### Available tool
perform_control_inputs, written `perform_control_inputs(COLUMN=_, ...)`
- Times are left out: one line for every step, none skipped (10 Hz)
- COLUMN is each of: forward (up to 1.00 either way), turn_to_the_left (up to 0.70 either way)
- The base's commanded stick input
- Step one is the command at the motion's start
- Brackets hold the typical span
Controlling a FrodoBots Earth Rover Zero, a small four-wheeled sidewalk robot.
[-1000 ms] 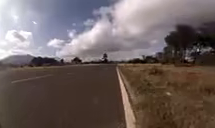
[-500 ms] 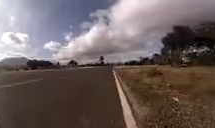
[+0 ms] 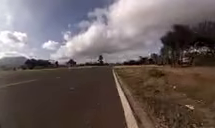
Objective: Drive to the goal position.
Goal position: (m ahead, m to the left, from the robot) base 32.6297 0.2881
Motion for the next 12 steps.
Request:
perform_control_inputs(forward=0.87, turn_to_the_left=0.0)
perform_control_inputs(forward=0.87, turn_to_the_left=0.0)
perform_control_inputs(forward=0.87, turn_to_the_left=0.0)
perform_control_inputs(forward=0.9, turn_to_the_left=0.0)
perform_control_inputs(forward=0.89, turn_to_the_left=0.0)
perform_control_inputs(forward=0.87, turn_to_the_left=0.0)
perform_control_inputs(forward=0.87, turn_to_the_left=0.0)
perform_control_inputs(forward=0.87, turn_to_the_left=0.0)
perform_control_inputs(forward=0.87, turn_to_the_left=0.0)
perform_control_inputs(forward=0.87, turn_to_the_left=0.0)
perform_control_inputs(forward=0.87, turn_to_the_left=0.0)
perform_control_inputs(forward=0.87, turn_to_the_left=0.0)
